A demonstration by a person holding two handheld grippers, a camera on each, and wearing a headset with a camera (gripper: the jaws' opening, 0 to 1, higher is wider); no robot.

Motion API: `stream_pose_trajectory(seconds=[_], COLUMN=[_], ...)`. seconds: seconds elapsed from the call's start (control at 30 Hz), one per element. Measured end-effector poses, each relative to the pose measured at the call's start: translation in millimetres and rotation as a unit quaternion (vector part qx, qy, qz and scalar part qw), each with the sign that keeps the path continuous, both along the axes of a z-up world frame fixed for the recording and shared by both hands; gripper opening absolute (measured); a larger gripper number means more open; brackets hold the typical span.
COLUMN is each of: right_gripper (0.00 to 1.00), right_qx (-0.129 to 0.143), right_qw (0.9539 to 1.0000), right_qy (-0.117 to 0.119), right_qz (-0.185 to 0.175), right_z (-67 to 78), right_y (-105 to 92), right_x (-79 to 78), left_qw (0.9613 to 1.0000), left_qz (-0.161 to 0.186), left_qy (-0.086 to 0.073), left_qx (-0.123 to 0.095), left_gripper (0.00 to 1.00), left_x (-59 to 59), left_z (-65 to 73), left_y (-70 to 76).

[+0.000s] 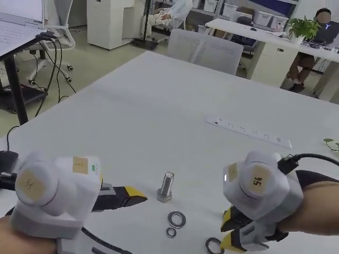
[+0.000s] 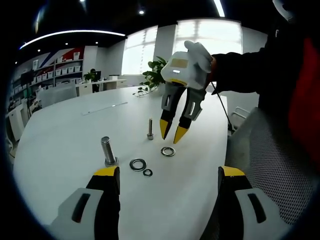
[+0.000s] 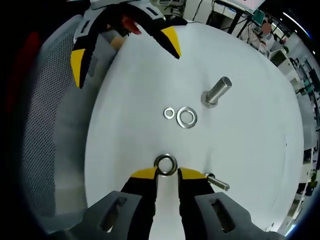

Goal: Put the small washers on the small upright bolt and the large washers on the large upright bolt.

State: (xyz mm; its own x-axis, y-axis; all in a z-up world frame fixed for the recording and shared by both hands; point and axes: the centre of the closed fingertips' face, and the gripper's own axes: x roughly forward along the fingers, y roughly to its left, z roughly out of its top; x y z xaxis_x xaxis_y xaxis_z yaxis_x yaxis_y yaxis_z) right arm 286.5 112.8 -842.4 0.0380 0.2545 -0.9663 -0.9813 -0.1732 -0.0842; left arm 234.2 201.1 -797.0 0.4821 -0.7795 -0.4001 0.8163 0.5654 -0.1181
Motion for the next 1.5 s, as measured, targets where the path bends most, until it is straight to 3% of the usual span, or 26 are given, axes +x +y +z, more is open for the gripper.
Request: stream_pose_trajectory(seconds=[0.7,1.1,1.5], right_gripper=[0.17,0.18,0.19], right_qx=[0.010,0.014,0.008], right_qw=[0.9981,0.9964,0.9960], right_qy=[0.003,0.018,0.029], right_qz=[0.061,0.081,0.084], right_z=[-0.6,-16.9,-30.0], right_y=[52.4,76.2,85.0], right_x=[-13.2,-15.1,-14.6], left_qw=[1.0000,0.9999,0.9999], left_qz=[0.007,0.013,0.013], left_qy=[-0.005,-0.004,-0.003], left_qx=[0.000,-0.001,-0.004], left_gripper=[0.80,0.80,0.80], left_x=[-3.4,-2.9,-3.9], left_z=[4.0,3.3,3.7], left_y=[2.5,5.2,4.1])
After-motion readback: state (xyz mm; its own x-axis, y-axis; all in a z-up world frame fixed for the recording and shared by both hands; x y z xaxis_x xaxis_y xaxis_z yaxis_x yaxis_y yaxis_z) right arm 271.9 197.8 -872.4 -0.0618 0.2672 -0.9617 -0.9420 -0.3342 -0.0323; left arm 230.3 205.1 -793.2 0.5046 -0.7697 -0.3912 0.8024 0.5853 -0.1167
